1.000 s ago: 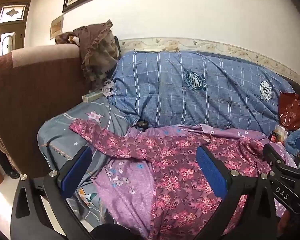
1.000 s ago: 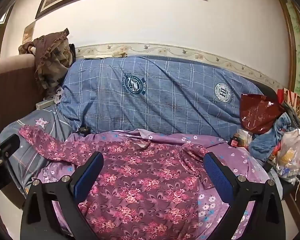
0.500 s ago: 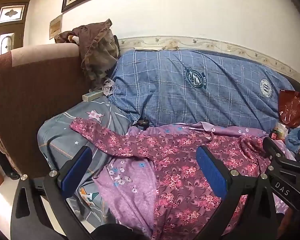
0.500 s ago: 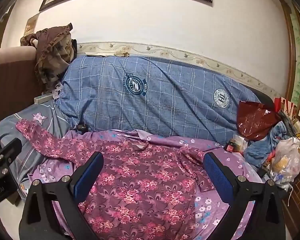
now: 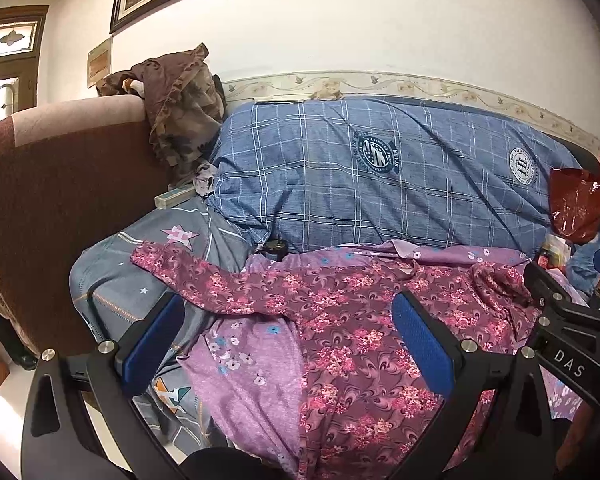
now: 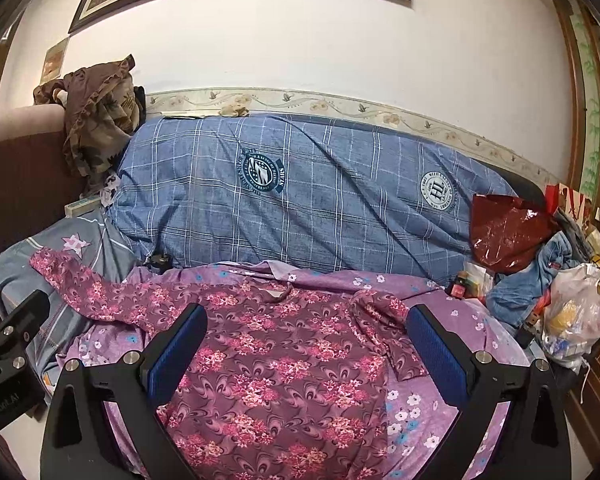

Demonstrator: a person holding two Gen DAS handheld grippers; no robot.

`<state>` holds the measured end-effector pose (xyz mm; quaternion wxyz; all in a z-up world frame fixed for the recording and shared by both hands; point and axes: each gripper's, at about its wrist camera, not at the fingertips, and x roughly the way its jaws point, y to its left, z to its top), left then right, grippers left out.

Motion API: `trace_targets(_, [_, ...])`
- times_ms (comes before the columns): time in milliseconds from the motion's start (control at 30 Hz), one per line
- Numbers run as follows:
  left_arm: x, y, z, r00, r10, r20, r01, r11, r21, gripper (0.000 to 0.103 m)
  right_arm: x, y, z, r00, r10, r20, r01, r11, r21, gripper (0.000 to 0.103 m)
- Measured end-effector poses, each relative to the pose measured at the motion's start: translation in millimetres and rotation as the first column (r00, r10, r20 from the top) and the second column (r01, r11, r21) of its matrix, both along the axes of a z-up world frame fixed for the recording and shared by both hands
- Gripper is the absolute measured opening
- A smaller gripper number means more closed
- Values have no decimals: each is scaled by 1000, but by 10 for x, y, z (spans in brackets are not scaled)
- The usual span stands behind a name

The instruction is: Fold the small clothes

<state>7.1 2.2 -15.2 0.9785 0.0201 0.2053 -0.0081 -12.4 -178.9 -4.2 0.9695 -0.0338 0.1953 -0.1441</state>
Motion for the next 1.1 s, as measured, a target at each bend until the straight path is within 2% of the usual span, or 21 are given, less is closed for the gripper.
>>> trace_targets(667, [127,-72,-135,999,2,-34,-2,1000,18,103,143,-137,-187,999,14,-42,-12,999,46,101])
trace_targets(1100, [172,-305,-176,998,-22,-51,25,998,54,103,181,-356,-275,998,-4,-55,9,996,86,101])
